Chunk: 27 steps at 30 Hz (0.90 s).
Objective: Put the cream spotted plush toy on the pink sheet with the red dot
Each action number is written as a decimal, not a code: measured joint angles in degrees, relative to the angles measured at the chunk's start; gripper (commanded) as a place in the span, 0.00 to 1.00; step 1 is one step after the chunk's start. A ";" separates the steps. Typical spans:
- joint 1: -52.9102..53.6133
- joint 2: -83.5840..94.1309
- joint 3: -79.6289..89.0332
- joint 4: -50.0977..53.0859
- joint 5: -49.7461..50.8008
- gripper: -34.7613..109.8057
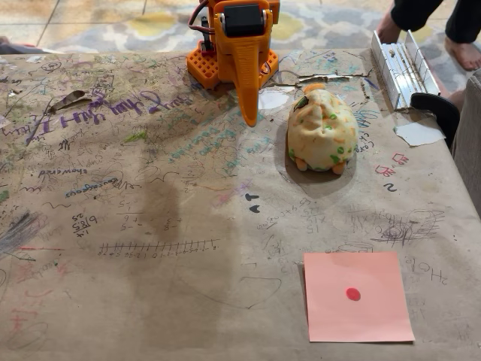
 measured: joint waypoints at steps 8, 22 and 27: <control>0.00 0.00 0.00 0.00 0.26 0.24; 0.09 0.00 0.00 0.00 0.26 0.24; -0.35 0.00 0.00 0.00 -0.44 0.24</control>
